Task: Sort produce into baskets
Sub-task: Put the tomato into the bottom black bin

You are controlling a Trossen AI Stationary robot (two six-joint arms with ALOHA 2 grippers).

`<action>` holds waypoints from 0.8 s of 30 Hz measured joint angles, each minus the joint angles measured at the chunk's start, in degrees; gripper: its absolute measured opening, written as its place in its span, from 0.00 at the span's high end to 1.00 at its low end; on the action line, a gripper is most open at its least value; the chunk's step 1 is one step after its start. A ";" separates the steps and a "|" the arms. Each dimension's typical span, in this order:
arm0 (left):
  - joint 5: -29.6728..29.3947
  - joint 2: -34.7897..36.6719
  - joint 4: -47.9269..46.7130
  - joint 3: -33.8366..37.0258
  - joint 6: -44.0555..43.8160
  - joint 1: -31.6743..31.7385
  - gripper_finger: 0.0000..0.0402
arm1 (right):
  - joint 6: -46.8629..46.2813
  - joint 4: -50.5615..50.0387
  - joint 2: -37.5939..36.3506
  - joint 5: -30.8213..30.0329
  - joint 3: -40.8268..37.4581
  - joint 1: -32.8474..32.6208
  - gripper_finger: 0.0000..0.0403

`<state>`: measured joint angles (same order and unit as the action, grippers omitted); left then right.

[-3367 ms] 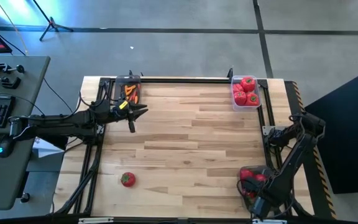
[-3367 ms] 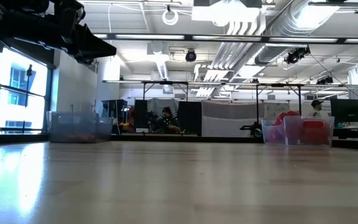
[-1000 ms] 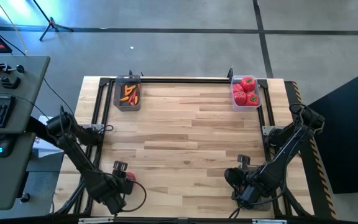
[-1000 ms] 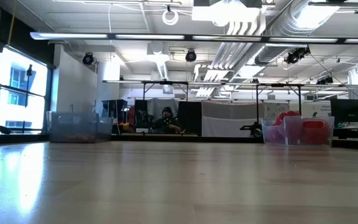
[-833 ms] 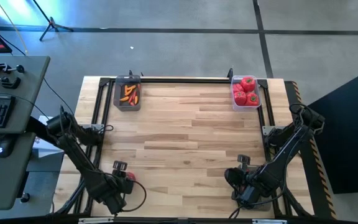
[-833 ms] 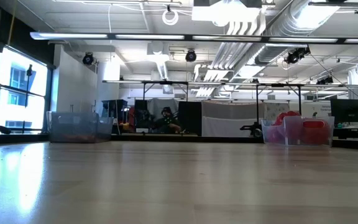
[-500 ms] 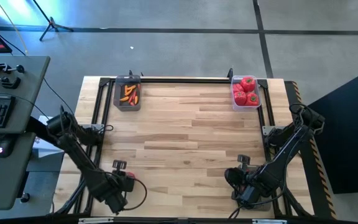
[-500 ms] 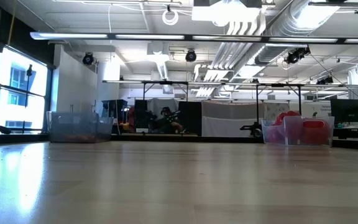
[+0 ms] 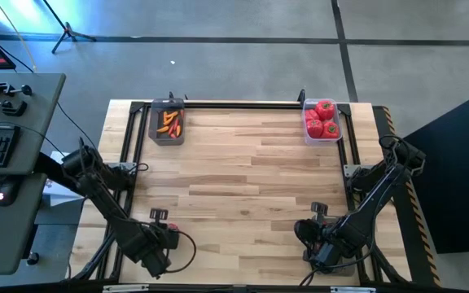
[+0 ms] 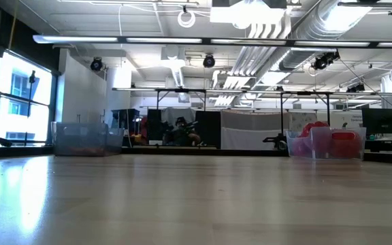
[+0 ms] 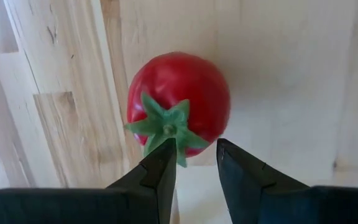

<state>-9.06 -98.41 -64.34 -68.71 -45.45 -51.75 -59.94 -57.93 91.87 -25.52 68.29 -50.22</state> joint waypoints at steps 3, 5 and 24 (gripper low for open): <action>-0.66 0.00 0.04 -1.34 0.09 -0.02 0.75 | 0.02 0.00 -0.01 -0.01 0.00 0.00 1.00; -1.79 0.00 0.09 -2.14 0.08 -0.02 0.75 | 0.02 0.00 0.00 -0.02 0.00 0.00 1.00; -1.97 -0.20 -1.66 -2.38 -2.13 -0.04 0.69 | 0.02 0.00 -0.02 -0.88 0.00 0.00 1.00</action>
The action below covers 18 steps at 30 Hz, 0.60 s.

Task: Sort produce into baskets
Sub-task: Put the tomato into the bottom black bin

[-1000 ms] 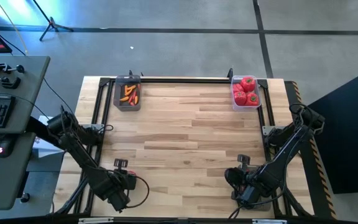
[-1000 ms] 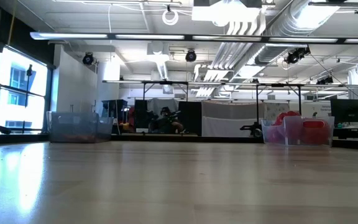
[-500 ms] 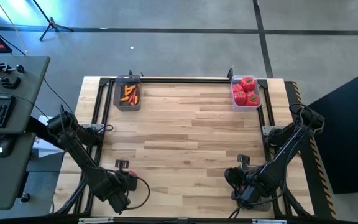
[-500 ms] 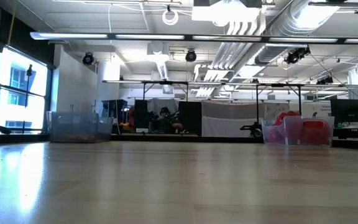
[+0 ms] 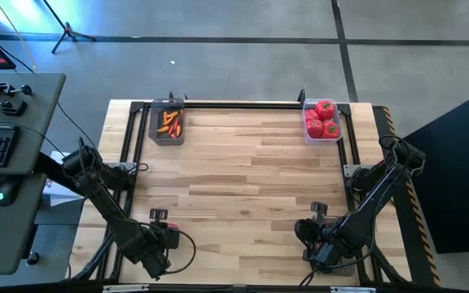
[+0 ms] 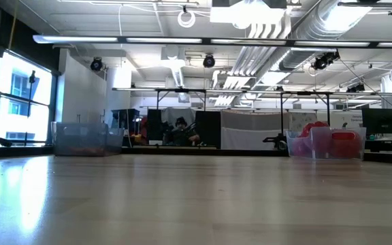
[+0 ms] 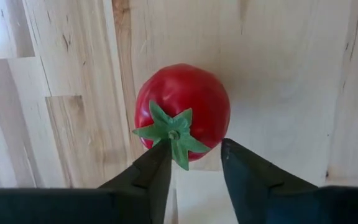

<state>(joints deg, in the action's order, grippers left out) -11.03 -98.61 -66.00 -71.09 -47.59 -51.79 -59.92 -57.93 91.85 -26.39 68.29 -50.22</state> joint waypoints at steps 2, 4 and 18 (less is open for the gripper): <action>-0.07 -0.01 -0.15 0.00 0.30 0.01 0.65 | 0.00 0.00 0.00 0.00 0.00 0.00 1.00; -0.09 -0.01 -0.15 0.00 0.59 0.19 0.64 | 0.00 0.00 0.02 0.00 0.00 0.00 1.00; 0.39 -0.09 -0.18 0.00 0.24 0.46 0.73 | 0.63 0.00 0.01 0.02 0.00 -0.01 1.00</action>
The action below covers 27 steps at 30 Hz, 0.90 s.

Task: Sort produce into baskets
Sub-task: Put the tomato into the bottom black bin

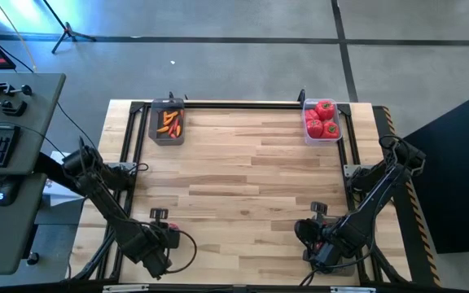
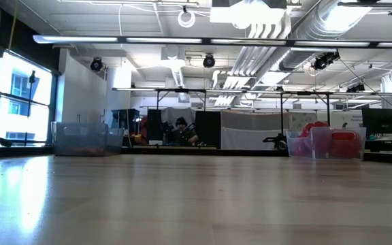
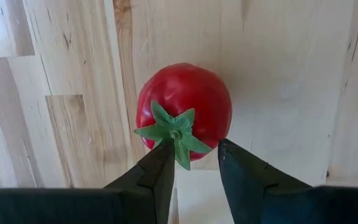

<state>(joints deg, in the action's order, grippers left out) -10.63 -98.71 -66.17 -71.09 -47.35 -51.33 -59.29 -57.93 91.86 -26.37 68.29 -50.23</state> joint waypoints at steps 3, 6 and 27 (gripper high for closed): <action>0.15 -0.79 0.00 0.00 0.38 0.09 0.73 | 0.00 0.00 -0.01 0.02 0.00 0.01 1.00; 1.09 -2.11 -0.01 0.00 1.37 0.10 0.73 | 0.02 0.00 0.01 0.02 0.00 0.01 1.00; 1.25 -2.88 -4.85 0.02 3.56 0.48 0.99 | 0.39 -0.02 0.01 0.28 0.00 0.01 1.00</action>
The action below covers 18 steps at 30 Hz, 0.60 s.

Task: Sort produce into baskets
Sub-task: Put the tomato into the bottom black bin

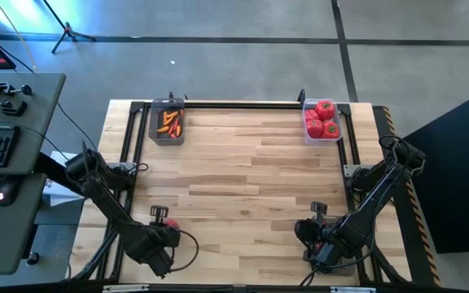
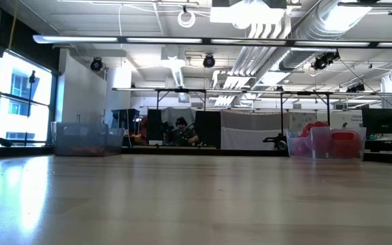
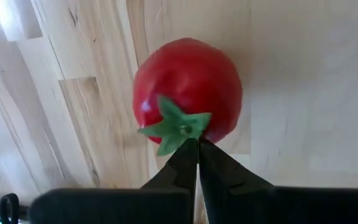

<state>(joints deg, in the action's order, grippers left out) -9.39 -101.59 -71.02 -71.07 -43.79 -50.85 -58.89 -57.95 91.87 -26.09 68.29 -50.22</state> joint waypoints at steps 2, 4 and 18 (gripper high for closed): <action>-0.43 0.59 -0.04 -0.02 0.16 0.19 1.00 | -0.02 0.00 -0.02 0.00 0.00 -0.02 1.00; -1.36 1.42 0.05 0.00 0.38 0.22 1.00 | -0.02 0.02 -0.02 -0.01 0.00 -0.01 1.00; -11.40 8.60 3.60 0.00 -0.28 4.44 1.00 | 6.09 7.21 0.20 -4.45 0.00 2.66 0.98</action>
<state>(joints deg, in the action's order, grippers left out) -20.79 -92.98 -67.43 -71.07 -44.07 -46.41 -52.81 -50.75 92.07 -30.53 68.29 -47.56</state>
